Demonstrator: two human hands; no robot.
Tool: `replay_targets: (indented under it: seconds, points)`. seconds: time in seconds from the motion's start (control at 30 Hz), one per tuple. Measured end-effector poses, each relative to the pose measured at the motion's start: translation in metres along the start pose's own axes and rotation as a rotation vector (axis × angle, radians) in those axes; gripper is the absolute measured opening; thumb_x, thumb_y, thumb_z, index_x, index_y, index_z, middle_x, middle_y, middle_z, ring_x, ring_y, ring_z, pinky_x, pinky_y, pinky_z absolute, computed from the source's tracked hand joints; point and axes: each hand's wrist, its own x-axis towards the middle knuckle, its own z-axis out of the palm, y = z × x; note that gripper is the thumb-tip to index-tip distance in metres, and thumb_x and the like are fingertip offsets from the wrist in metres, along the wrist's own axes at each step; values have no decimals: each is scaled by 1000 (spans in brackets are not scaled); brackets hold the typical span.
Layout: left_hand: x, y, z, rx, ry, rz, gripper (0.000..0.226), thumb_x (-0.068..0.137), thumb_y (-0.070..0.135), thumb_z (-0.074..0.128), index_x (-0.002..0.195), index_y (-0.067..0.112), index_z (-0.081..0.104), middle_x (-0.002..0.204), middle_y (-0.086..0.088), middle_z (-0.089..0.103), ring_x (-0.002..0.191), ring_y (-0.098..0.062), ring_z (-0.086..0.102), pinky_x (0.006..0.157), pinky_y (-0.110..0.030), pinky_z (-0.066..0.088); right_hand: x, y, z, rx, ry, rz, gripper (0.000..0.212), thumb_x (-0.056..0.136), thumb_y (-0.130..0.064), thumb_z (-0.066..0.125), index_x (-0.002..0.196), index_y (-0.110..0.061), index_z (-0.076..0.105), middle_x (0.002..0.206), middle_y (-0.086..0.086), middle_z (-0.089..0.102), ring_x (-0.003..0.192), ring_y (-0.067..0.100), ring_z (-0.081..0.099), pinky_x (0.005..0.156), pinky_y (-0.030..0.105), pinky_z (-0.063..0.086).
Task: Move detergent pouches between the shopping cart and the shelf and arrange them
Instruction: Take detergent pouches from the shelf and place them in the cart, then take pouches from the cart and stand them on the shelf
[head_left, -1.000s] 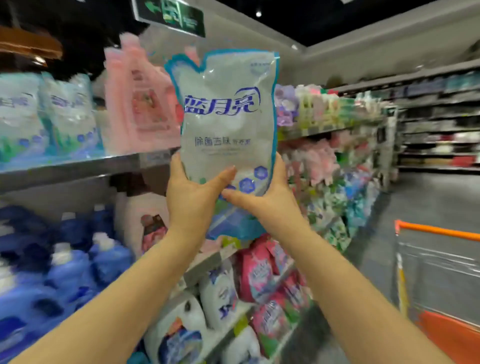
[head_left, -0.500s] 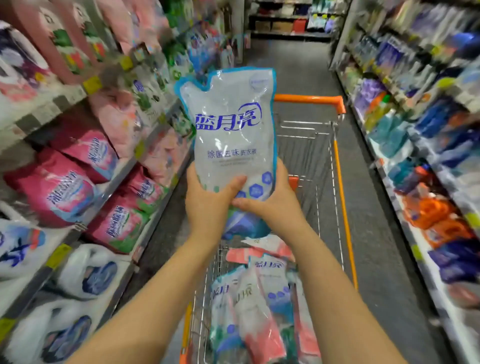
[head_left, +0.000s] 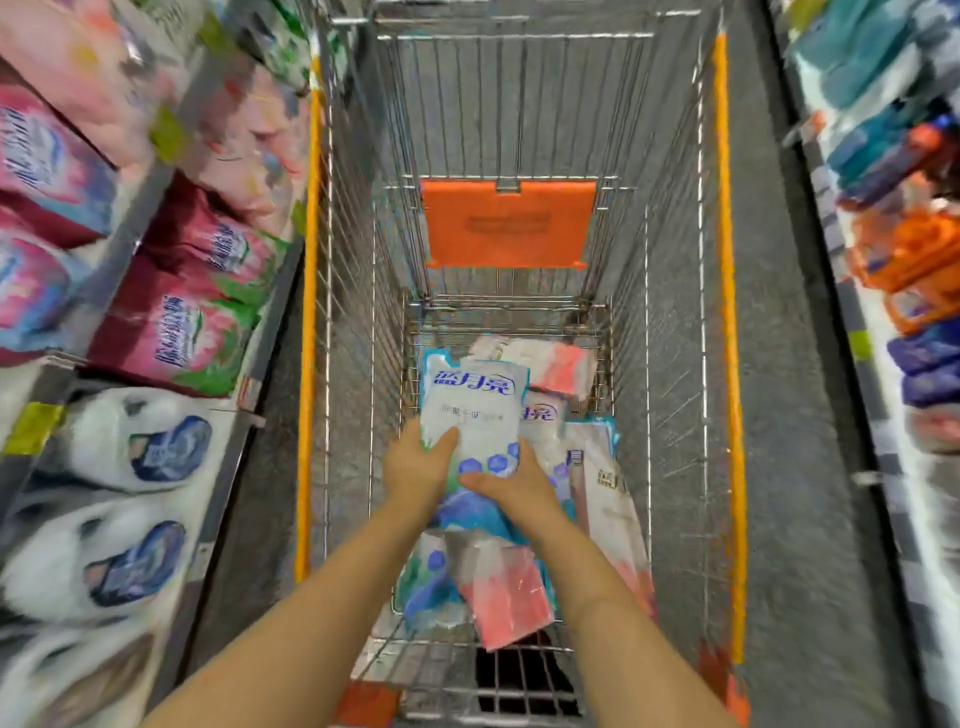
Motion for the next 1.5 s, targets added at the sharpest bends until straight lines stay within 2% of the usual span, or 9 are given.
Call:
replay_targets:
  seconds: [0.17,0.27,0.4,0.57,0.7,0.83,1.03,1.13,1.5]
  points:
    - [16,-33,0,-34,-68,-228,37,81,8,63,116,-5,58,108,-13,62,98,-24,60,68,-22,50,21,16,15,-123,70,120,59,73,-22,77,123,-10,47,120,8,60,108,24,58,86,26,44]
    - [16,-39,-6,64,-152,-315,52,73,25,57,121,5,57,118,-20,62,106,-32,61,90,-41,51,26,4,19,-272,102,122,53,83,-25,65,128,-7,44,124,12,59,113,27,56,85,26,41]
    - [7,-29,-18,173,-219,-345,53,80,32,53,123,1,53,125,-24,56,114,-35,56,94,-39,47,24,-8,27,-415,111,86,49,89,-27,55,132,-10,41,131,15,54,119,30,52,90,29,40]
    - [-10,-22,-34,254,-195,-238,35,96,19,43,125,3,53,129,-18,55,117,-30,53,88,-27,41,4,-15,35,-438,174,68,49,86,-24,58,130,-9,42,130,17,51,118,32,52,92,33,42]
    - [-37,-1,-55,60,-146,-64,28,91,19,51,114,8,61,116,-17,63,101,-30,60,77,-28,44,-31,-21,48,-423,228,-19,49,84,-17,59,130,-9,45,128,16,55,118,31,52,93,32,41]
    - [-73,24,-110,-128,-40,123,11,76,30,53,71,24,60,79,-8,68,82,-21,61,86,-36,49,-80,-56,79,-325,252,-225,33,86,-16,56,119,-15,58,114,9,65,106,27,59,84,28,43]
    - [-151,33,-255,-267,226,410,26,89,13,53,65,24,58,61,6,60,62,-7,59,67,-26,46,-196,-124,181,-146,152,-693,8,87,-15,58,91,-18,64,87,5,66,85,21,60,74,29,44]
    - [-198,17,-345,-292,397,531,27,88,13,54,64,24,59,51,8,58,48,1,51,60,-26,43,-271,-142,253,-111,20,-901,16,86,-16,59,74,-26,57,78,-1,62,80,19,59,75,31,46]
    - [-398,-63,-645,-205,1075,711,22,88,16,55,68,19,60,46,14,54,47,3,49,52,-12,39,-543,-146,500,-44,-680,-1362,20,85,-13,60,71,-26,57,68,-8,60,70,11,56,70,33,47]
